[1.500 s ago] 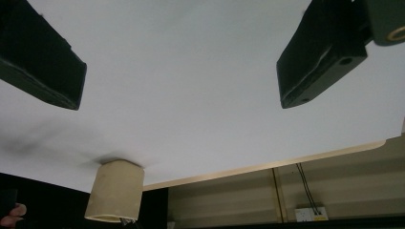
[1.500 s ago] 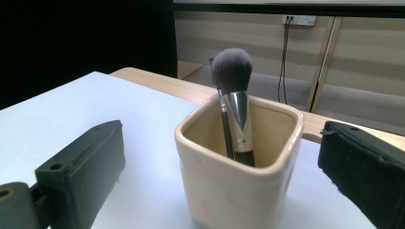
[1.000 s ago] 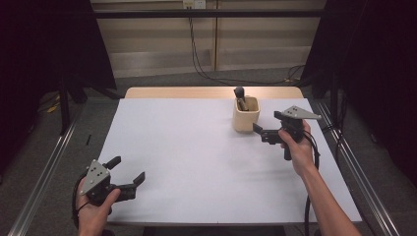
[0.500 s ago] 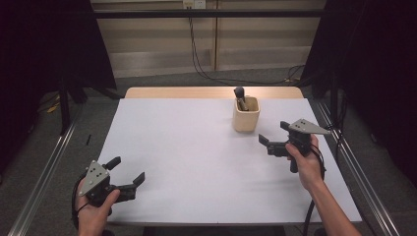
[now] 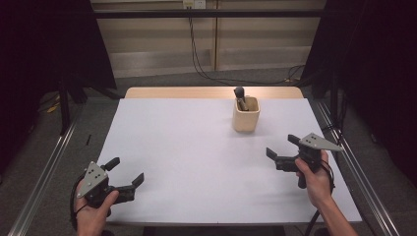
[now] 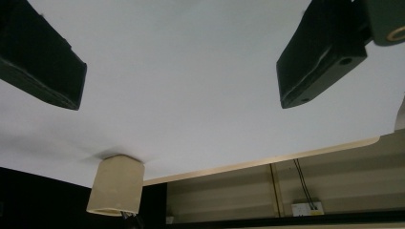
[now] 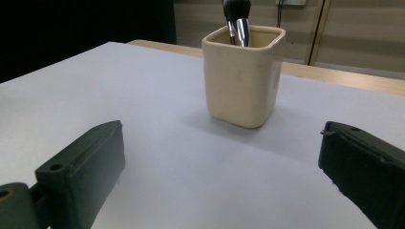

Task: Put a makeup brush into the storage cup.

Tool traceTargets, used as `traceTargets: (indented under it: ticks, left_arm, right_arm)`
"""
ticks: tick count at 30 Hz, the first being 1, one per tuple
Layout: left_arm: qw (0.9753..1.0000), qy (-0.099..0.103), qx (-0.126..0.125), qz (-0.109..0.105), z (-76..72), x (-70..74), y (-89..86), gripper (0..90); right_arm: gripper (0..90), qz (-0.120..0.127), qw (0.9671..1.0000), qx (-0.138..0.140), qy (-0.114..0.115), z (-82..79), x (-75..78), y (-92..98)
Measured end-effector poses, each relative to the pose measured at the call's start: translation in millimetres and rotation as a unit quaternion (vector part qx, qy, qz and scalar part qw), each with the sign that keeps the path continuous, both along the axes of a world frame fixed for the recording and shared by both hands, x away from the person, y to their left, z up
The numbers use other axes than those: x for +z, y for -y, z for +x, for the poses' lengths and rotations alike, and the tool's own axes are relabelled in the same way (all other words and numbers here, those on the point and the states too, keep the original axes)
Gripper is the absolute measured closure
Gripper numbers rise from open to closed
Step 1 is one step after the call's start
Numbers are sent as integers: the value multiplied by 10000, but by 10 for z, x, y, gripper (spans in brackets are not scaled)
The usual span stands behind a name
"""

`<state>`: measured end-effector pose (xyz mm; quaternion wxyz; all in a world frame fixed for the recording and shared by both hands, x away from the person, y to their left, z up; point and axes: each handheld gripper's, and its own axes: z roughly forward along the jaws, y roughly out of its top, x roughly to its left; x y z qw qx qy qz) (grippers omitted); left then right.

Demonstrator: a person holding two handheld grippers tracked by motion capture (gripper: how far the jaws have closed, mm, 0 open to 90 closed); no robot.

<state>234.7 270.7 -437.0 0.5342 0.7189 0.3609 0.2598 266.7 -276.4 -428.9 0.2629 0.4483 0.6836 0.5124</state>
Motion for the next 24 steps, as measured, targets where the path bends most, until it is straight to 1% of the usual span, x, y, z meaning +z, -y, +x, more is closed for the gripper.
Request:
traceTargets:
  ticks: [2,5,7,10,14,16,18,22,24]
  left_arm:
    - [10000,-2,6,-25,-4,1,6,30]
    - [9999,-21,50,-89,-2,0,16,30]
    - [10000,-29,46,-60,4,-1,19,30]
    - [9999,-21,52,-88,7,1,23,30]
    - [9999,-59,24,-105,11,-4,27,29]
    - [9999,-73,2,-97,10,-7,35,29]
    - [9999,-70,-30,-86,0,-2,36,29]
    - [9999,-102,-35,-113,0,-10,36,29]
    - [9999,-124,-56,-81,7,-14,31,29]
  right_arm:
    - [17,-43,10000,-16,10,-67,-16,13]
    - [17,-41,10000,-31,-13,-171,-36,49]
    - [17,-14,10000,-77,-29,-240,-57,74]
    - [17,0,9999,-152,-78,-323,-93,93]
    - [16,-6,9997,-175,-176,-462,-146,129]
    - [16,-9,9996,-177,-199,-498,-158,121]
    - [16,-107,9997,-147,-189,-524,-165,97]
    - [16,-73,9997,-82,-212,-611,-173,93]
    - [15,-93,9999,-23,-128,-641,-174,96]
